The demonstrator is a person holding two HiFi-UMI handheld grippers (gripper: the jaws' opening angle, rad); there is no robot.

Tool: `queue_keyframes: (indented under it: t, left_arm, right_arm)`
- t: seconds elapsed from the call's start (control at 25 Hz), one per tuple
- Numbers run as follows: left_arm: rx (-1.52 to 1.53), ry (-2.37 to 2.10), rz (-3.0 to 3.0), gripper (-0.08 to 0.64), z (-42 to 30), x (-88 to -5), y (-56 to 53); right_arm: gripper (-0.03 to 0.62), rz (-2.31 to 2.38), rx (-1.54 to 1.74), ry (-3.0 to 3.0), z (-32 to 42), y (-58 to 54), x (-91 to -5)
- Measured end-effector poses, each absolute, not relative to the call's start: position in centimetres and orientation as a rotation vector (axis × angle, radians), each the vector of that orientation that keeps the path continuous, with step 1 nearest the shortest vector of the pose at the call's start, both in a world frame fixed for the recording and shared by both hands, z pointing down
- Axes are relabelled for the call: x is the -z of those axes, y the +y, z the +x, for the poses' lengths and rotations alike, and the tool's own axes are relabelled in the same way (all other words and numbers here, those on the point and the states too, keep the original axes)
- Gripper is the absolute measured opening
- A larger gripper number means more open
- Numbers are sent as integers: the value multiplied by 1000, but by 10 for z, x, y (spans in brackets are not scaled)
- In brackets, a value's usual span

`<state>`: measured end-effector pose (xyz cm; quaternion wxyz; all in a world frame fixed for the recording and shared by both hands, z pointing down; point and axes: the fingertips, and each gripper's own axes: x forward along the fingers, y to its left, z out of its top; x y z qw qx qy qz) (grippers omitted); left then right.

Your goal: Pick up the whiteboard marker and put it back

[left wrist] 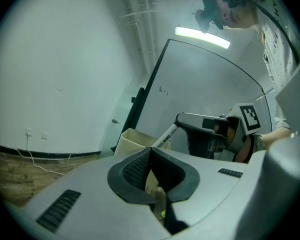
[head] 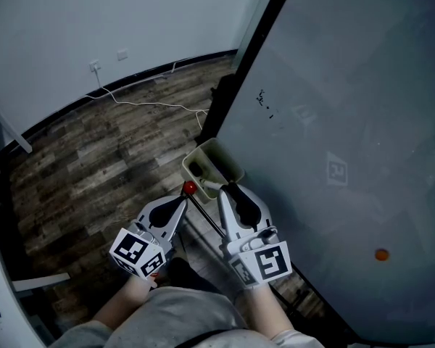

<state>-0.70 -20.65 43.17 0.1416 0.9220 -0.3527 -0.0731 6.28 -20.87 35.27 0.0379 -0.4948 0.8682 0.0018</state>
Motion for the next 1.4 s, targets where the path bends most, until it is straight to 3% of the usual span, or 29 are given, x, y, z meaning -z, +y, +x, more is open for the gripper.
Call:
queue_keyframes:
  t: [1.4]
  left_arm:
    - [273,-1057,2661,15,-20,-417,-201]
  right_arm:
    - [81,-1493,-100,2630,58,-210,-311]
